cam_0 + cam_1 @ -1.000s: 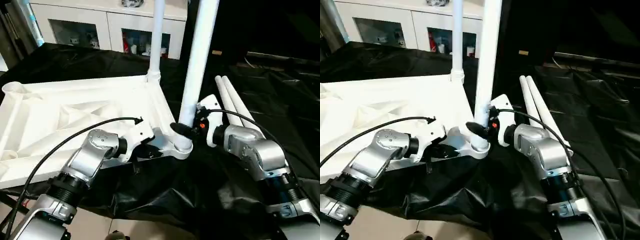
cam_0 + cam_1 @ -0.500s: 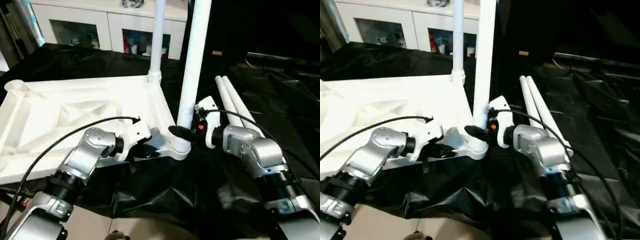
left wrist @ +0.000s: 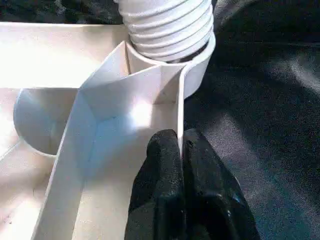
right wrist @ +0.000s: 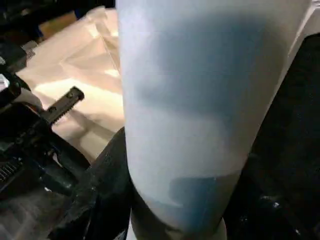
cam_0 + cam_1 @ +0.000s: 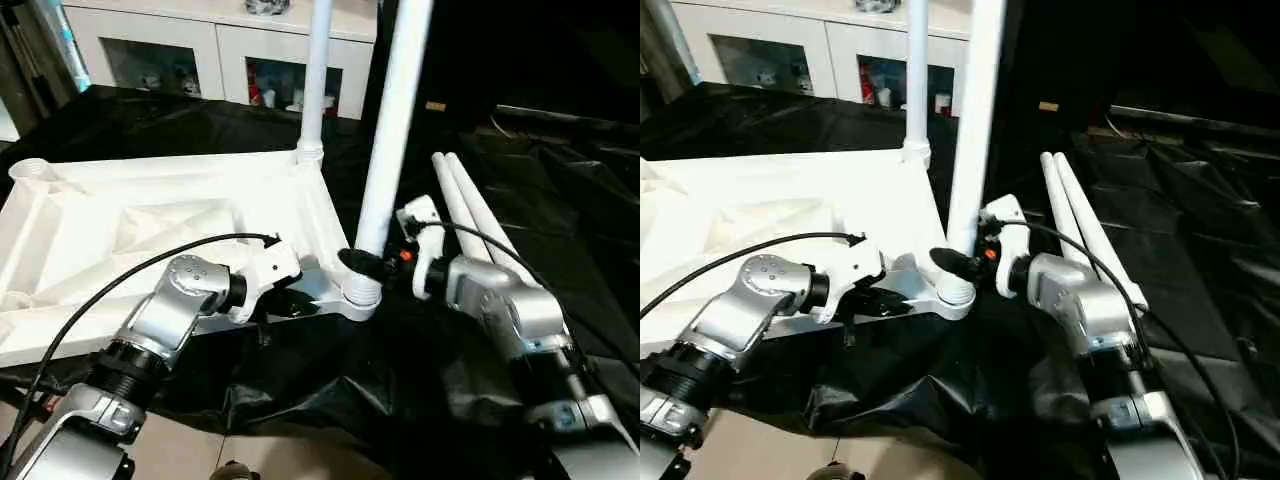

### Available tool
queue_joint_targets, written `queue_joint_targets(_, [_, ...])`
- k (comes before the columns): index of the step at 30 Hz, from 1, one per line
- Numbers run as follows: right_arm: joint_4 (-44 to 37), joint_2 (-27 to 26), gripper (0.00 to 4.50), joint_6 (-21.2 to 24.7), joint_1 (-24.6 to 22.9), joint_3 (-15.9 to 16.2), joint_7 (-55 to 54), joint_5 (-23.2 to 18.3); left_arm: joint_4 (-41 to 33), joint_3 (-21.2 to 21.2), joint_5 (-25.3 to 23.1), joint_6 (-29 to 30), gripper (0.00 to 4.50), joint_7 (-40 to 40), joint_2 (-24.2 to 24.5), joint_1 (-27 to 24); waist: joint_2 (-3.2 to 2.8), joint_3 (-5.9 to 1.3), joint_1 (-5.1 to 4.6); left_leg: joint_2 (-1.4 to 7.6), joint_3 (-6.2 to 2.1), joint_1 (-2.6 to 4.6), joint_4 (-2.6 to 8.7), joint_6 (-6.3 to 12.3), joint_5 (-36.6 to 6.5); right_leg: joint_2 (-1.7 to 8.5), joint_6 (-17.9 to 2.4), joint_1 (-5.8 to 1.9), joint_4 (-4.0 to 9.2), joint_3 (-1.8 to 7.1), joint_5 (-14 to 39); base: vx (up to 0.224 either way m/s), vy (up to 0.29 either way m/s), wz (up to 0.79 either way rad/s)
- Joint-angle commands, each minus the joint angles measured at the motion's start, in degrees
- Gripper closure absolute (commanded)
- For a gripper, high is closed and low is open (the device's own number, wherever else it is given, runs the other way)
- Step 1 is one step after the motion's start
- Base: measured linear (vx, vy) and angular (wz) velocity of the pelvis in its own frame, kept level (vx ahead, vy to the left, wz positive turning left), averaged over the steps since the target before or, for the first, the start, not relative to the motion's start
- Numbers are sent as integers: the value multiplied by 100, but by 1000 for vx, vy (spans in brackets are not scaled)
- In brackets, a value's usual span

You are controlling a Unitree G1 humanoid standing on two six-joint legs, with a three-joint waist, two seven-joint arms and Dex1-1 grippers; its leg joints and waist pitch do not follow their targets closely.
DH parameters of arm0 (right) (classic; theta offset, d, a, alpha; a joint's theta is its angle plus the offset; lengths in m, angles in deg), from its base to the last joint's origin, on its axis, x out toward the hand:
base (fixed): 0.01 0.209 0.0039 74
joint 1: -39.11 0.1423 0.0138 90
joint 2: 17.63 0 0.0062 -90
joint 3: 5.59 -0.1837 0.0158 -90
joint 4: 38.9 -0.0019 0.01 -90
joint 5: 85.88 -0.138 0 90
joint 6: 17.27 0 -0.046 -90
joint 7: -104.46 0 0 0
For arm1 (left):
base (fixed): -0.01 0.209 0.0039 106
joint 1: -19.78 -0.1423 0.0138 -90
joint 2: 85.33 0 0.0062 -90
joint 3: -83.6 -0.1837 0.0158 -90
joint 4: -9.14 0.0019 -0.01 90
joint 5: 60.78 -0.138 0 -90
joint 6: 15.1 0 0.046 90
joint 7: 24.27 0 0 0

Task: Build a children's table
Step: Insert table leg to table base

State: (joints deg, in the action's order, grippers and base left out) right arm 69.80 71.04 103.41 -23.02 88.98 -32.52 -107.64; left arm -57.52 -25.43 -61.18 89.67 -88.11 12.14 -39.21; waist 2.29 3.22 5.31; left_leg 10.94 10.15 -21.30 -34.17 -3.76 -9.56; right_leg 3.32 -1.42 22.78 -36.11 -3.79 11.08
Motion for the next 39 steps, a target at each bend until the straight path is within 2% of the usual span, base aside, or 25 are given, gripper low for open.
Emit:
queue_joint_targets(1, [198,87,259,20,-225,-101,-69,137,68,160,95,-139,450,110,-29,131,-35,-357,18,231,-84,92,412,-84,-1312,514,-884,-258,525,310,1499,0,0,0])
queue_joint_targets(3, [194,84,259,-6,-280,-112,-78,135,91,160,90,-149,450,120,-37,146,-49,-355,16,235,-91,108,416,-109,-1437,518,-850,-245,547,308,1727,0,0,0])
queue_joint_targets(4, [193,77,259,-27,-311,-123,-75,139,108,159,88,-157,450,123,-41,156,-54,-360,16,237,-98,105,421,-122,-1442,516,-855,-250,542,310,1721,0,0,0])
queue_joint_targets(5, [188,63,259,-121,-417,-148,-95,153,167,174,81,-174,450,161,-66,199,-88,-359,19,238,-102,109,423,-130,-1454,515,-863,-243,539,311,1704,0,0,0])
queue_joint_targets(6, [198,46,259,-210,-493,-173,-128,165,212,183,76,-189,450,177,-80,233,-76,-358,20,239,-98,118,424,-136,-1503,515,-860,-240,553,312,1711,0,0,0])
queue_joint_targets(7, [211,39,259,-273,-535,-181,-149,160,252,190,69,-208,450,193,-90,260,-106,-357,31,238,-101,115,425,-143,-1527,520,-867,-243,552,317,1685,0,0,0])
queue_joint_targets(8, [217,30,260,-321,-577,-189,-167,155,297,196,61,-230,450,208,-98,286,-91,-358,28,238,-101,117,428,-137,-1542,517,-871,-246,556,313,1686,0,0,0])
queue_joint_targets(11, [208,15,260,-472,-690,-181,-210,184,402,214,35,-280,450,256,-103,345,-126,-346,34,233,-117,131,439,-144,-1683,526,-844,-241,582,307,1926,0,0,0])
queue_joint_targets(12, [157,10,260,-543,-769,-178,-217,196,458,229,22,-296,450,292,-106,375,-111,-345,34,233,-116,133,440,-145,-1744,528,-823,-241,595,306,2020,0,0,0])
queue_joint_targets(14, [96,5,260,-599,-855,-183,-215,205,521,244,12,-309,450,323,-112,405,-134,-332,42,229,-124,140,449,-145,-1810,527,-766,-231,617,304,2182,0,0,0])
queue_joint_targets(15, [74,3,260,-626,-894,-185,-209,208,553,249,7,-321,450,332,-116,418,-125,-338,37,235,-133,142,455,-153,-1876,533,-736,-235,629,299,2279,0,0,0])
queue_joint_targets(19, [28,-16,260,-710,-1013,-194,-206,207,616,255,-8,-361,450,337,-122,432,-129,-337,42,237,-135,141,454,-126,-1863,535,-737,-226,633,304,2297,0,0,0])
queue_joint_targets(20, [-21,-7,260,-757,-1094,-159,-218,230,645,261,-19,-379,450,337,-129,436,-130,-339,47,239,-135,133,453,-116,-1817,537,-756,-229,623,306,2236,0,0,0])
queue_joint_targets(21, [-136,47,260,-757,-1158,-61,-230,298,669,260,-26,-398,450,330,-132,439,-158,-342,52,245,-132,139,455,-118,-1816,531,-759,-223,626,307,2180,0,0,0])
queue_joint_targets(25, [-355,190,260,-678,-1161,161,-202,461,707,239,-41,-434,450,311,-131,455,-176,-339,53,240,-132,128,464,-102,-1791,520,-790,-236,610,301,2062,0,0,0])
queue_joint_targets(30, [-442,336,260,-476,-948,555,-86,702,660,147,-94,-523,450,200,-94,408,-170,-326,55,233,-131,128,461,-80,-1813,530,-686,-229,639,302,2383,0,0,0])
queue_joint_targets(33, [-465,372,260,-355,-867,678,5,689,630,110,-102,-556,450,135,-81,377,-175,-320,51,239,-134,136,465,-85,-1860,538,-635,-211,661,307,2506,0,0,0])
queue_joint_targets(34, [-445,384,260,-325,-826,724,67,689,614,98,-104,-558,450,121,-78,368,-135,-323,49,241,-137,127,466,-70,-1823,543,-627,-220,652,306,2505,0,0,0])
queue_joint_targets(35, [-436,388,260,-316,-811,739,88,691,610,96,-104,-558,450,117,-77,366,-147,-324,50,240,-138,124,467,-65,-1801,539,-631,-220,648,306,2488,0,0,0])
queue_joint_targets(39, [-247,441,260,-308,-664,916,311,746,575,93,-91,-562,450,98,-72,349,-134,-318,42,241,-127,122,461,-47,-1778,544,-648,-205,649,309,2468,0,0,0])
